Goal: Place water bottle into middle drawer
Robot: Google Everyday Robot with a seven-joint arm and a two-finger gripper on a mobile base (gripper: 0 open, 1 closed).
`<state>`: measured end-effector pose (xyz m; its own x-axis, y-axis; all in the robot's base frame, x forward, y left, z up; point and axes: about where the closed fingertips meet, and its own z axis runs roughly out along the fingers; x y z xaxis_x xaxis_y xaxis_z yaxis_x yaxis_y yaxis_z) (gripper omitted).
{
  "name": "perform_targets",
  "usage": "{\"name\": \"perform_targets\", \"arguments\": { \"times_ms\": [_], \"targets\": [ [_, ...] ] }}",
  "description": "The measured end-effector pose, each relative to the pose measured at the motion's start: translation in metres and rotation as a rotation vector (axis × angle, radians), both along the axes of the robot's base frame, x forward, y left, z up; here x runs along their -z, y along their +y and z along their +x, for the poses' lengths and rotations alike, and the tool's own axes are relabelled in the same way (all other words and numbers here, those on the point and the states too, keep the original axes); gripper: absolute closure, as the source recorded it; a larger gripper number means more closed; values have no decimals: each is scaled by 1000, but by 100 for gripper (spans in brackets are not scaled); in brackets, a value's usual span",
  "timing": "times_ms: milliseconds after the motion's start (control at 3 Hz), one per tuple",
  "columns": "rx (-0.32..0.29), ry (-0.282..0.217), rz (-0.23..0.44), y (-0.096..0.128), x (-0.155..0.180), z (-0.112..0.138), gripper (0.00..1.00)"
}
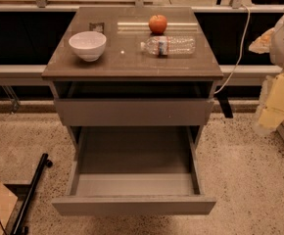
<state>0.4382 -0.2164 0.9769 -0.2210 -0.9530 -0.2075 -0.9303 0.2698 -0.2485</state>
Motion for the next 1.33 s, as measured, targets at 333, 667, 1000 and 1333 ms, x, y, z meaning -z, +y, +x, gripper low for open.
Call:
{"name": "perform_targets", "arguments": {
  "times_ms": [333, 667, 1000, 1333],
  "targets": [
    [0, 0, 0, 0, 0, 0, 0],
    [-32, -12, 65, 14, 11, 29, 0],
    [-60, -15, 137, 28, 26, 72, 0],
    [-98, 6, 137, 36, 38, 125, 0]
  ]
}}
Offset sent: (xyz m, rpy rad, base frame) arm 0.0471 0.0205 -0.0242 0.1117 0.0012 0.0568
